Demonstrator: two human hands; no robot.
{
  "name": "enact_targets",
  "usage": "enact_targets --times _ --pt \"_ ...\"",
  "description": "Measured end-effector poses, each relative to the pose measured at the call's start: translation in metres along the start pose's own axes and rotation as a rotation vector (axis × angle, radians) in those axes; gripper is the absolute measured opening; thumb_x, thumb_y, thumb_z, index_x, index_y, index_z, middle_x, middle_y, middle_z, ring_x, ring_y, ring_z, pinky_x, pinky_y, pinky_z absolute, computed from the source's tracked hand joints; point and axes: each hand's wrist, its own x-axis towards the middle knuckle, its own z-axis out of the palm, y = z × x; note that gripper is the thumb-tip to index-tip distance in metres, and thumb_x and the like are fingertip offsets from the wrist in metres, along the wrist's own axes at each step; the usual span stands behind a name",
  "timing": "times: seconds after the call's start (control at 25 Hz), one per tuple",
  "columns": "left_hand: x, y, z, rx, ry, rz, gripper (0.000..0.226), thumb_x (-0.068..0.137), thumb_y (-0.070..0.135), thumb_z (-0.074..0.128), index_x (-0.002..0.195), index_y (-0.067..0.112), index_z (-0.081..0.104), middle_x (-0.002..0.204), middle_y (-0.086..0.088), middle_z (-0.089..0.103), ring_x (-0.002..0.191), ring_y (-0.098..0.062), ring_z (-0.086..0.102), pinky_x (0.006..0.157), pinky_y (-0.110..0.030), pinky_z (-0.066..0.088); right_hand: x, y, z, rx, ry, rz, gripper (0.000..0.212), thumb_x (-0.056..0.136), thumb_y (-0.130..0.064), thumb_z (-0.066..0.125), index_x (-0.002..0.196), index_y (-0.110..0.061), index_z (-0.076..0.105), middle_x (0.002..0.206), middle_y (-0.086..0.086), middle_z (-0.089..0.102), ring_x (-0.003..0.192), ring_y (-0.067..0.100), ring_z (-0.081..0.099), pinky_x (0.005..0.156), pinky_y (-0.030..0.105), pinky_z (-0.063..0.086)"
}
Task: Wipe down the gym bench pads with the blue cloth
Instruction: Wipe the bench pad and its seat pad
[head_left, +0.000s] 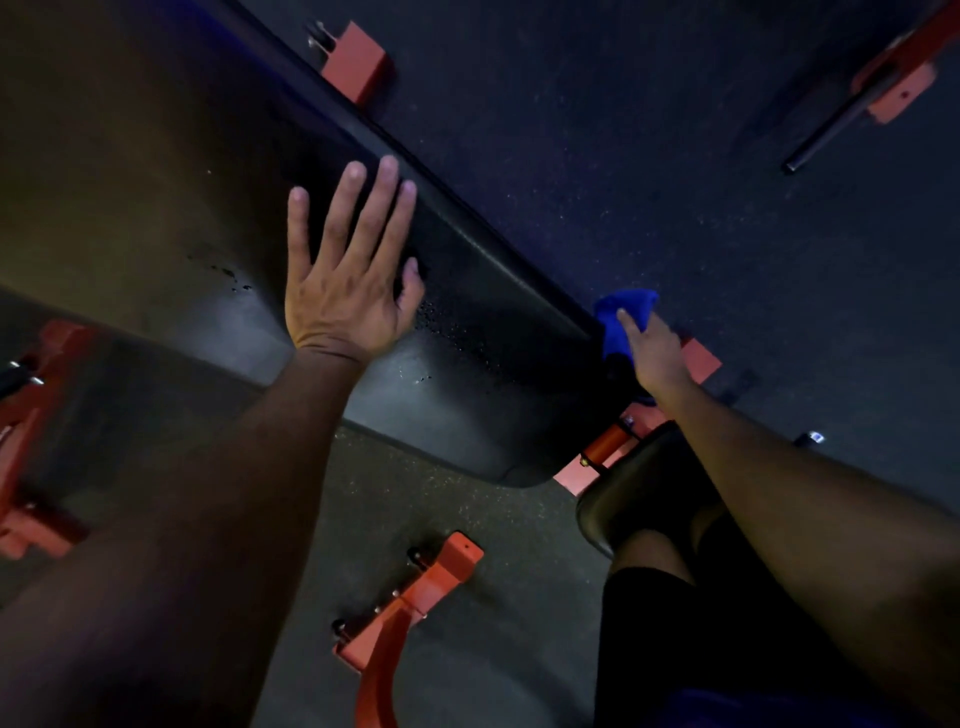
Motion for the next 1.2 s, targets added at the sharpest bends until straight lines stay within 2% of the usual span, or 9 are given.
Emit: enact_targets --times 0.12,0.2,0.32,0.44,0.6,0.76,0.96,1.08,1.2 --pt "0.001 -0.001 0.002 -0.001 -0.002 0.0 0.064 0.105 0.041 0.03 0.164 0.02 0.018 0.17 -0.002 0.023 0.156 -0.023 0.018 0.125 -0.053 0.002 0.006 -0.001 0.003 0.051 -0.013 0.189 0.046 0.101 -0.045 0.045 0.13 -0.012 0.057 0.129 0.015 0.06 0.113 0.031 0.057 0.097 0.035 0.044" --pt "0.0 -0.002 0.003 0.0 -0.005 -0.007 0.064 0.105 0.042 0.03 0.164 0.02 0.017 0.17 -0.002 0.022 0.156 -0.023 0.017 0.125 -0.052 0.0 0.001 -0.029 0.011 0.013 0.021 0.112 0.042 0.099 -0.048 0.043 0.122 -0.017 0.06 0.119 0.009 0.062 0.099 0.025 0.059 0.085 0.034 0.047" --pt "0.0 -0.001 0.003 0.001 -0.013 -0.008 0.064 0.106 0.041 0.029 0.165 0.02 0.017 0.17 -0.001 0.021 0.156 -0.023 0.017 0.125 -0.051 -0.003 -0.012 -0.065 0.023 0.007 0.052 -0.104 0.042 0.095 -0.055 0.038 0.118 -0.027 0.059 0.094 -0.007 0.06 0.07 -0.002 0.053 0.059 0.024 0.037" --pt "0.001 -0.002 0.001 -0.013 -0.018 -0.008 0.064 0.106 0.041 0.031 0.165 0.02 0.017 0.17 -0.001 0.021 0.157 -0.024 0.018 0.125 -0.055 0.005 -0.022 -0.047 0.02 -0.008 0.061 -0.196 0.049 0.101 -0.052 0.037 0.129 -0.015 0.055 0.086 -0.007 0.059 0.065 -0.004 0.052 0.06 0.021 0.036" --pt "0.0 0.0 -0.001 -0.003 -0.009 -0.005 0.063 0.105 0.04 0.033 0.164 0.019 0.022 0.169 -0.002 0.024 0.156 -0.024 0.023 0.123 -0.059 0.015 -0.003 -0.006 0.0 0.005 0.022 0.059 0.049 0.104 -0.045 0.041 0.137 -0.01 0.051 0.129 0.017 0.059 0.113 0.031 0.057 0.094 0.033 0.04" --pt "0.002 0.0 0.002 0.01 0.034 -0.002 0.064 0.104 0.039 0.038 0.163 0.018 0.026 0.169 -0.001 0.026 0.156 -0.024 0.024 0.124 -0.057 0.015 0.006 -0.028 -0.001 -0.14 -0.024 0.121 0.05 0.102 -0.046 0.042 0.134 -0.009 0.051 0.136 0.021 0.055 0.12 0.036 0.054 0.096 0.037 0.043" --pt "0.0 -0.003 -0.005 0.025 0.058 -0.03 0.06 0.104 0.037 0.038 0.16 0.018 0.033 0.167 -0.001 0.03 0.155 -0.022 0.026 0.124 -0.056 0.022 -0.017 -0.149 -0.009 -0.313 -0.102 -0.343 0.046 0.1 -0.052 0.04 0.119 -0.014 0.057 0.126 0.016 0.061 0.114 0.037 0.057 0.093 0.042 0.047" --pt "0.007 0.002 -0.019 0.07 0.066 -0.012 0.053 0.108 0.037 0.038 0.158 0.018 0.039 0.165 -0.001 0.035 0.152 -0.022 0.033 0.124 -0.051 0.025 -0.056 -0.237 -0.025 -0.285 -0.017 -0.665 0.043 0.1 -0.048 0.041 0.129 -0.02 0.055 0.13 0.017 0.06 0.119 0.037 0.056 0.098 0.039 0.043" --pt "-0.019 0.023 -0.022 -0.05 0.179 -0.455 0.054 0.108 0.036 0.043 0.156 0.011 0.041 0.164 -0.01 0.036 0.152 -0.025 0.033 0.124 -0.051 0.025 -0.109 -0.314 -0.031 -0.3 -0.02 -1.096 0.041 0.101 -0.042 0.045 0.134 -0.02 0.054 0.129 0.015 0.062 0.119 0.032 0.056 0.096 0.032 0.041"
